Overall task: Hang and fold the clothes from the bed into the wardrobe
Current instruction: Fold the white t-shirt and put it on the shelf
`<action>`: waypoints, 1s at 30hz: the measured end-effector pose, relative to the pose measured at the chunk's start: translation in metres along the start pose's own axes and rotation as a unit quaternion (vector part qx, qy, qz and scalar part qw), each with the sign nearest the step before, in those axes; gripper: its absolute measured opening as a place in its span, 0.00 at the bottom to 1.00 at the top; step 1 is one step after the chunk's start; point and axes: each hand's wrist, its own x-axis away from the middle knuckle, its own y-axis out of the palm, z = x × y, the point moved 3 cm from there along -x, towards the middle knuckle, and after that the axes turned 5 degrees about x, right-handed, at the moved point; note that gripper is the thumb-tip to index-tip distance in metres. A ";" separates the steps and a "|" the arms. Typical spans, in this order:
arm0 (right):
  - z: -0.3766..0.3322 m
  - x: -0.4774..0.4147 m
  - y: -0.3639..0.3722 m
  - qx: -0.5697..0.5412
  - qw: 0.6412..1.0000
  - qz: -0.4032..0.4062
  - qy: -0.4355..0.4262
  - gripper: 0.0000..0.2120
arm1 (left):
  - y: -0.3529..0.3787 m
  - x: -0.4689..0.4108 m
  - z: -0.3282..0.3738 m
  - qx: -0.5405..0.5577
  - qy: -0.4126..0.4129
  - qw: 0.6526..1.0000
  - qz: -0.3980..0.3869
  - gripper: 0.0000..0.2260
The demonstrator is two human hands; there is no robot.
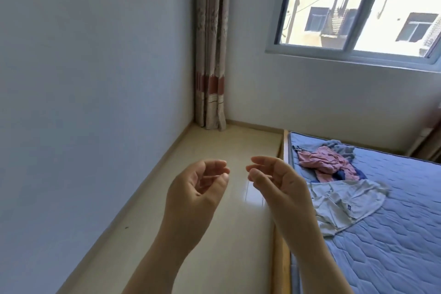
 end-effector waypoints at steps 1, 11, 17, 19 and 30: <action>0.004 -0.012 -0.006 0.001 1.000 0.011 -0.003 0.09 | 0.009 -0.015 -0.003 -0.004 0.003 1.000 -0.017 0.06; 0.058 -0.123 -0.071 0.042 0.992 0.112 0.038 0.08 | 0.107 -0.149 -0.038 0.016 0.011 0.991 -0.135 0.07; 0.110 -0.176 -0.094 0.088 0.974 0.190 0.086 0.07 | 0.155 -0.229 -0.089 0.050 -0.016 0.974 -0.222 0.08; 0.123 -0.198 -0.096 0.090 0.967 0.216 0.101 0.07 | 0.169 -0.262 -0.102 0.060 -0.014 0.966 -0.250 0.08; 0.173 -0.302 -0.109 0.106 0.909 0.349 0.200 0.06 | 0.235 -0.423 -0.157 0.083 -0.032 0.919 -0.385 0.08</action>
